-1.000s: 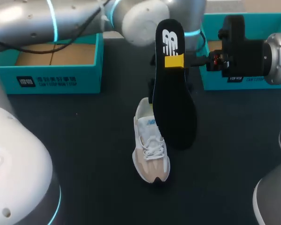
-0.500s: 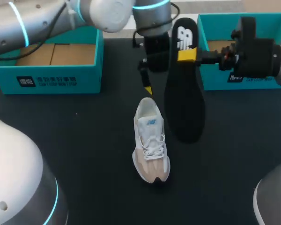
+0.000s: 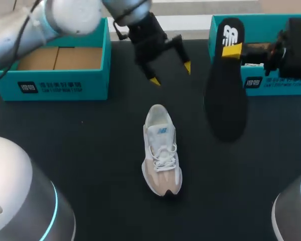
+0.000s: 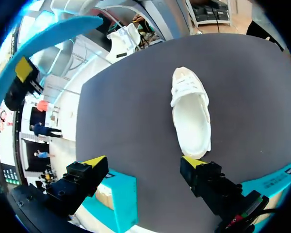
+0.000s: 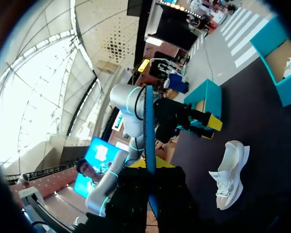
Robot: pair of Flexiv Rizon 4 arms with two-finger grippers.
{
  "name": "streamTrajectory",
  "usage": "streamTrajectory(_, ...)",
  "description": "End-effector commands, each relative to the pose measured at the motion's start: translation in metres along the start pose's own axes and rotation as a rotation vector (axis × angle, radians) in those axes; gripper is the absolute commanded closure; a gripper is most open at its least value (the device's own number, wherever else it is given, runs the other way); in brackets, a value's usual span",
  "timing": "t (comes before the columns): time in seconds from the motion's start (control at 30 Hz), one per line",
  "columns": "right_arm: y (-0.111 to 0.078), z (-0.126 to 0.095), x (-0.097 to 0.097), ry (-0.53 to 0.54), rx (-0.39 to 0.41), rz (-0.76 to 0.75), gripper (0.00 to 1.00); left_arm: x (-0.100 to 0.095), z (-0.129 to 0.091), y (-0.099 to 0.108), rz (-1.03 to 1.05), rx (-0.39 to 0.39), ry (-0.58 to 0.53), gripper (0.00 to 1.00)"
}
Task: Take the shoe out of the shoebox, open the shoe tongue, remove and reinsert the insole, then place the shoe into the shoebox
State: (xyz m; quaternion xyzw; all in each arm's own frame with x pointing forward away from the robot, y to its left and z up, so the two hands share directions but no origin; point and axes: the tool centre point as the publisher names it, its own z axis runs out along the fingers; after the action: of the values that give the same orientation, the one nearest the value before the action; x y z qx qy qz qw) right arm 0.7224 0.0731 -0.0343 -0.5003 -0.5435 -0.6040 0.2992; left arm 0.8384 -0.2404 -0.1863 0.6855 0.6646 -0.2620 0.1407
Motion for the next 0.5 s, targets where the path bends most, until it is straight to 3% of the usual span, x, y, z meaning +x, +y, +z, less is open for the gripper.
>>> streamTrajectory(0.03,0.035,0.022,-0.016,0.005,0.081,0.029,1.00,0.002,-0.023,-0.019,0.031,-0.029,-0.272,0.00)
streamTrajectory(0.23,0.061,0.033,-0.039,-0.008,0.057,0.111,1.00,0.003,-0.044,-0.034,0.069,-0.054,-0.357,0.00)
streamTrajectory(0.43,0.084,0.041,-0.052,-0.037,0.118,0.173,1.00,0.013,-0.062,-0.045,0.100,-0.065,-0.429,0.00)
streamTrajectory(0.5,0.090,0.046,-0.058,-0.066,0.099,0.214,1.00,0.013,-0.068,-0.050,0.111,-0.064,-0.449,0.00)
